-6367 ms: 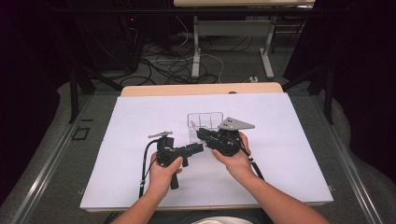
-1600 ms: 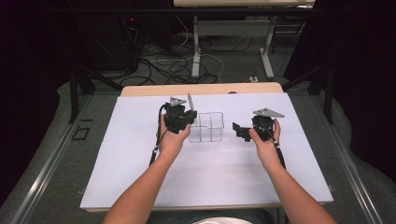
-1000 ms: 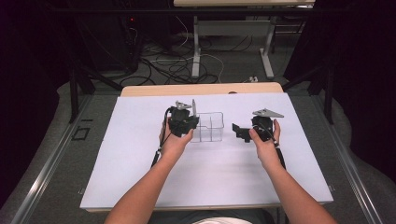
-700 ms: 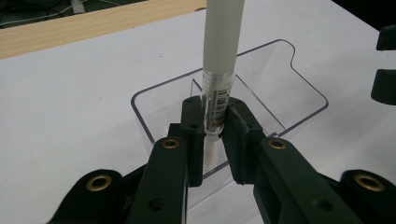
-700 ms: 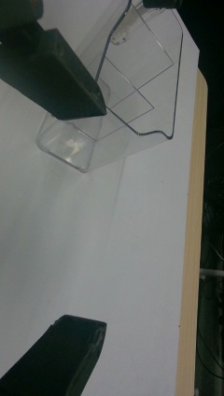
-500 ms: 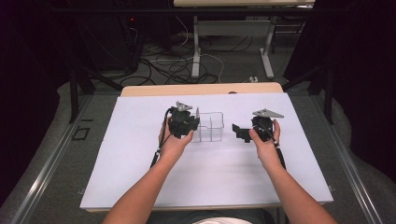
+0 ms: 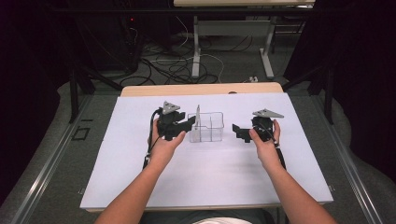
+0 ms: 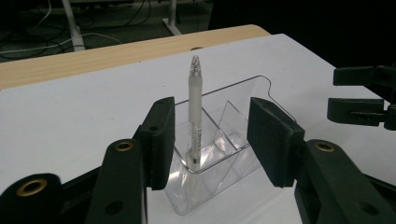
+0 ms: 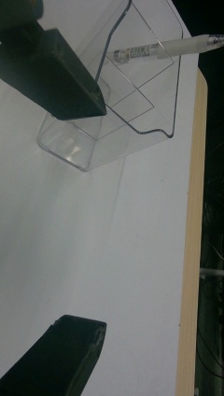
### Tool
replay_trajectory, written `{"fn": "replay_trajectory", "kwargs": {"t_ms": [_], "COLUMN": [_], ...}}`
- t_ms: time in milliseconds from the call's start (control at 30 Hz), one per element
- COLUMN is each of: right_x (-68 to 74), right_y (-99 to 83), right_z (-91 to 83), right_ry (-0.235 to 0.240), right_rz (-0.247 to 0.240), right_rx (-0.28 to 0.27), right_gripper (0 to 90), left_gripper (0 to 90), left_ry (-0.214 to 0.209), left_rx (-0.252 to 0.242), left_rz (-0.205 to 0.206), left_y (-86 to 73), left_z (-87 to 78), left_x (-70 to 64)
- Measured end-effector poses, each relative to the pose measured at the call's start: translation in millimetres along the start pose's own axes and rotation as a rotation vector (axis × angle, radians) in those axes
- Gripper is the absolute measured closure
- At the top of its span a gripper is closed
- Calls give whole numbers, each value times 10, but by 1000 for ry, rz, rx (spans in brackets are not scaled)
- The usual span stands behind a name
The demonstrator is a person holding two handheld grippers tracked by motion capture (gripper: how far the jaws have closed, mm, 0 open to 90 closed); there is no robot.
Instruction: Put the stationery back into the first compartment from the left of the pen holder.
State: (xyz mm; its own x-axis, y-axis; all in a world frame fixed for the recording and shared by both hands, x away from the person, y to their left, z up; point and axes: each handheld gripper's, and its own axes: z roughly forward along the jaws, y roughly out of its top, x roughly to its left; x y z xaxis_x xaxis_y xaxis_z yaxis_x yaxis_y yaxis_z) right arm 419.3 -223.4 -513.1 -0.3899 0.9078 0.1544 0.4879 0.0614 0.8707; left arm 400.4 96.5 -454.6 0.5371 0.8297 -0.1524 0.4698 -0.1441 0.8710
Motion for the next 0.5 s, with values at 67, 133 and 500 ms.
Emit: {"fn": "replay_trajectory", "kwargs": {"t_ms": [67, 133, 500], "right_x": [-8, -11, -7], "right_y": [1, 2, 9], "right_z": [1, -2, -11], "right_ry": [-3, -3, 0], "right_rz": [0, 2, -4], "right_rx": [-6, -7, -9], "right_gripper": [0, 0, 0], "left_gripper": [437, 411, 296], "left_ry": [-8, -8, 102], "left_rx": [-16, -28, -75], "left_rz": [-8, -14, 19], "left_y": [-11, -22, -99], "left_z": [-37, -82, -220], "left_x": [35, 68, 393]}}
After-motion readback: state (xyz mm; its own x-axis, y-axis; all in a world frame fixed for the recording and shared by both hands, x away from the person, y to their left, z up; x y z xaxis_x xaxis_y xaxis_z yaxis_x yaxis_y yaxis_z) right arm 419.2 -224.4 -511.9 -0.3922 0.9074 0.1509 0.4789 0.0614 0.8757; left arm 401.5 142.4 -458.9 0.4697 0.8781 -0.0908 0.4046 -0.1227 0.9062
